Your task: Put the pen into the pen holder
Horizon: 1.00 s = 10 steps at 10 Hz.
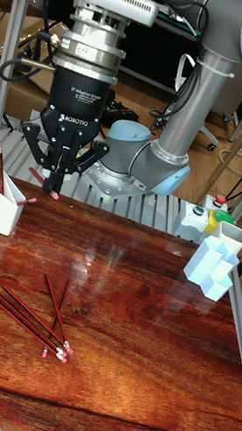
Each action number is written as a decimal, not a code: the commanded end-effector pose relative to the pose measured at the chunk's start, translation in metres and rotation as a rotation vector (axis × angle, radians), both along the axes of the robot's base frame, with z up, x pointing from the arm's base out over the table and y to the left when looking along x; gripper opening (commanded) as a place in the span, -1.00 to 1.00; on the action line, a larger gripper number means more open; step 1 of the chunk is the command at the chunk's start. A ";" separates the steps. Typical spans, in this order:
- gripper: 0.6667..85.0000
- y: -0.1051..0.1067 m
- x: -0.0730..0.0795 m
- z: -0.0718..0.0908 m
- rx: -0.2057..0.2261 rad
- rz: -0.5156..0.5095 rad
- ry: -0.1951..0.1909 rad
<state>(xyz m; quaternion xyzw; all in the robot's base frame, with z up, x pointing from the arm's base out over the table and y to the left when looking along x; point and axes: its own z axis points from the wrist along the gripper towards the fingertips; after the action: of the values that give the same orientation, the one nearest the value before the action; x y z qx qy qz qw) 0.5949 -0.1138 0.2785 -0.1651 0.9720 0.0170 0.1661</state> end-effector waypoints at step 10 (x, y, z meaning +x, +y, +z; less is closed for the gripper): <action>-0.99 -0.005 -0.013 -0.021 0.073 -0.035 -0.077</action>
<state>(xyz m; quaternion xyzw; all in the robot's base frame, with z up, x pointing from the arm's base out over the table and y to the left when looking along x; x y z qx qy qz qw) 0.6013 -0.1064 0.2713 -0.1453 0.9567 0.0603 0.2451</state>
